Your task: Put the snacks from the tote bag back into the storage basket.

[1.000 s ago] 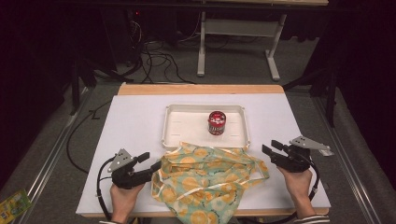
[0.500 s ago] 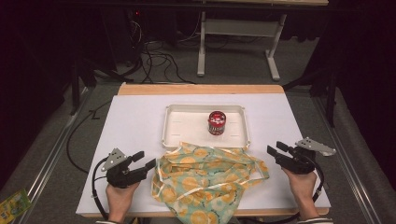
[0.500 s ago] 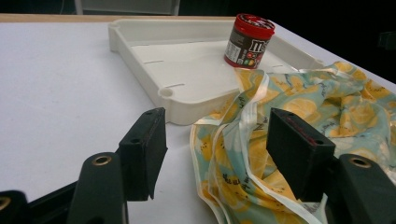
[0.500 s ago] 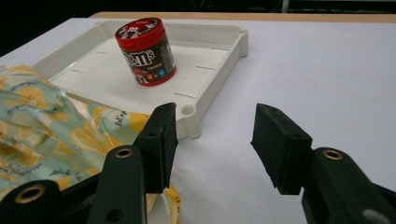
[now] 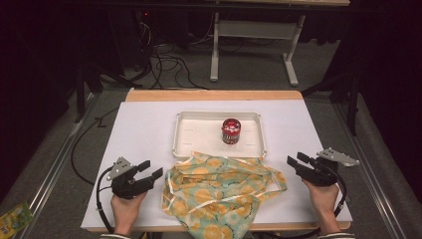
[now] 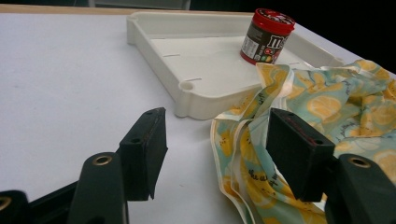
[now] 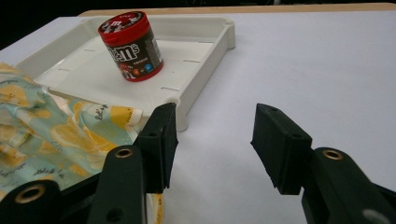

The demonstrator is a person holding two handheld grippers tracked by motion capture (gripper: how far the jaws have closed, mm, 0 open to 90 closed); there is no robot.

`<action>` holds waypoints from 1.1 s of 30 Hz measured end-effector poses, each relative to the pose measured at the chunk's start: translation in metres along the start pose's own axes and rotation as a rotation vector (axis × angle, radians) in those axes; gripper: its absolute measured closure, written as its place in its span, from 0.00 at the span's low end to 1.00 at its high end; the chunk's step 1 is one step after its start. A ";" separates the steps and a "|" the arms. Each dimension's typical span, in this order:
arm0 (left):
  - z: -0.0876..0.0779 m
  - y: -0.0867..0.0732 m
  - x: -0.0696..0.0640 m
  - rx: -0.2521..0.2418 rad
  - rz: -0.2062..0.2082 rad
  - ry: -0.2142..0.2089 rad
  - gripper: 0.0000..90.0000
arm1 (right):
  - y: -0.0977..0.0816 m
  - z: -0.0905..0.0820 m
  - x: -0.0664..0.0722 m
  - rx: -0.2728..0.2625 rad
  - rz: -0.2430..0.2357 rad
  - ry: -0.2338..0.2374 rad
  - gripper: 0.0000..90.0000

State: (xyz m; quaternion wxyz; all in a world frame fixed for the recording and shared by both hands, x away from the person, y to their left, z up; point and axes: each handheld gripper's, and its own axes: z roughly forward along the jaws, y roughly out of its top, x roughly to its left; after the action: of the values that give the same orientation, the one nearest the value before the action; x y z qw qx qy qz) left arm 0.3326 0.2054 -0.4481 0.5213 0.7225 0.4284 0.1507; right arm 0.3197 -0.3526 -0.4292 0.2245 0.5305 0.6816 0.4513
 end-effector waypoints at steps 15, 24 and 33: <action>0.008 -0.004 0.010 0.033 -0.019 0.026 0.43 | -0.006 0.006 -0.010 0.018 0.019 -0.027 0.56; 0.013 -0.004 0.012 0.045 -0.019 0.037 0.43 | -0.010 0.010 -0.013 0.032 0.024 -0.041 0.56; 0.021 -0.006 0.015 0.071 -0.016 0.062 0.43 | -0.017 0.014 -0.019 0.048 0.044 -0.057 0.56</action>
State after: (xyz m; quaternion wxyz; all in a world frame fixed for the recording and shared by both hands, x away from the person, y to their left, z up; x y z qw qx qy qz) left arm 0.3525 0.2045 -0.4652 0.4830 0.7322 0.4550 0.1535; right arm 0.3281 -0.3656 -0.4539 0.2212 0.5631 0.6737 0.4244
